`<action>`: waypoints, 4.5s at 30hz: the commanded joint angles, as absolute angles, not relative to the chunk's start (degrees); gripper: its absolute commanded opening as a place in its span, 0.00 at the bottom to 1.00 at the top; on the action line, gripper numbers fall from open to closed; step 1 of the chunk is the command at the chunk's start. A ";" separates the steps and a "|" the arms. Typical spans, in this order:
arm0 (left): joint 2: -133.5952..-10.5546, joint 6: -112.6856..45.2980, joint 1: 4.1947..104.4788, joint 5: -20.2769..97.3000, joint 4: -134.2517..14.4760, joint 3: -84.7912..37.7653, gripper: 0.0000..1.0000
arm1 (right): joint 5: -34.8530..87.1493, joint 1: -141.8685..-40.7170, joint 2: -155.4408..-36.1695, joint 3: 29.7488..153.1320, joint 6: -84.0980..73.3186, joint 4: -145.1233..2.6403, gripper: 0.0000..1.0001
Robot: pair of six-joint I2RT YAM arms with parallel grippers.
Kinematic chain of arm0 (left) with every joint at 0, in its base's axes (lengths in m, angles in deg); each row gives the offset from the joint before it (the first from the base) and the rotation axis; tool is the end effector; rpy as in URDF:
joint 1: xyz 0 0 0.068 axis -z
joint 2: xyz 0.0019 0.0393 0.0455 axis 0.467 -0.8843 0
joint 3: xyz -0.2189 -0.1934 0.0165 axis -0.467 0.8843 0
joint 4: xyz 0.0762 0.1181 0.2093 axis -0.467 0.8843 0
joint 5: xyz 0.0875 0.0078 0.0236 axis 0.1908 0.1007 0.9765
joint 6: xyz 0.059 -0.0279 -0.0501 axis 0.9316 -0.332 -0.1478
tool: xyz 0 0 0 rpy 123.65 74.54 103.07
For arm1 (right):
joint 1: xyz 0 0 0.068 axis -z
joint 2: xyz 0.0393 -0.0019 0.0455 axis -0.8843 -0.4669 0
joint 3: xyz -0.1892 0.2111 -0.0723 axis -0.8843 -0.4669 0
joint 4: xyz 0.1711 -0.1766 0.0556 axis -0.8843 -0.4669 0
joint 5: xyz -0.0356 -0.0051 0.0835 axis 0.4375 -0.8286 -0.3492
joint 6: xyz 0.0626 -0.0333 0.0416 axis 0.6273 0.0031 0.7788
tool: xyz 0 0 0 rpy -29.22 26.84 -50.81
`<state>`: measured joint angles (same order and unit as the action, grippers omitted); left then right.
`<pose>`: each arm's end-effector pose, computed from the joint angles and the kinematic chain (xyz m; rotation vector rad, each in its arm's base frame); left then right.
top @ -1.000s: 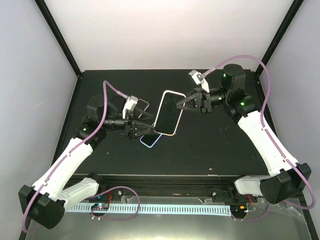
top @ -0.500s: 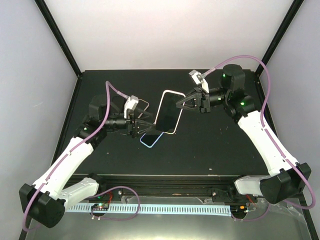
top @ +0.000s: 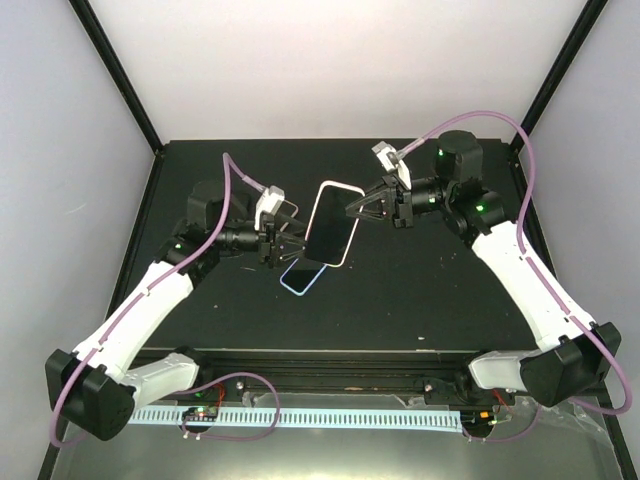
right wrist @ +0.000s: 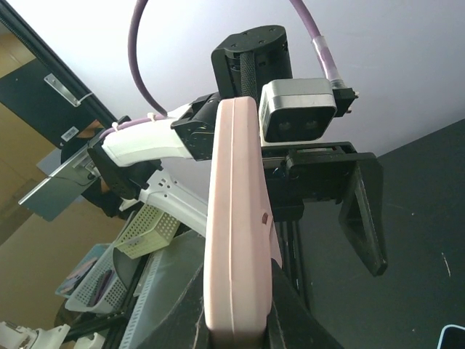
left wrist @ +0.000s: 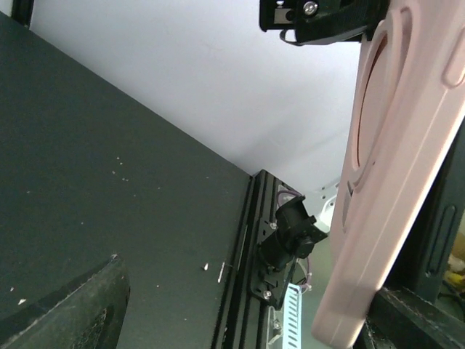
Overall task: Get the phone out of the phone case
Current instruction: Remove the phone case from the phone.
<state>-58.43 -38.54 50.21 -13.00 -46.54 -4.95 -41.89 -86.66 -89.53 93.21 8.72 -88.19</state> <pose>0.1895 -0.1450 0.3536 0.8449 1.8026 -1.4332 0.2134 0.1735 0.4349 -1.0668 1.6676 1.7224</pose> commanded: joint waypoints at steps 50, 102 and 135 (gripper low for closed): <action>-58.44 -42.94 51.24 -24.14 -43.58 -14.45 0.02 | -39.21 -92.47 -97.78 106.78 -15.23 -115.88 0.36; -66.51 -96.93 41.02 -7.23 -58.11 -3.75 0.02 | 32.14 -107.90 -87.02 93.85 -36.10 -97.81 0.68; -71.89 -98.30 44.38 -7.88 -59.94 -5.48 0.01 | 48.51 -120.38 -97.49 91.81 -46.07 -91.38 0.55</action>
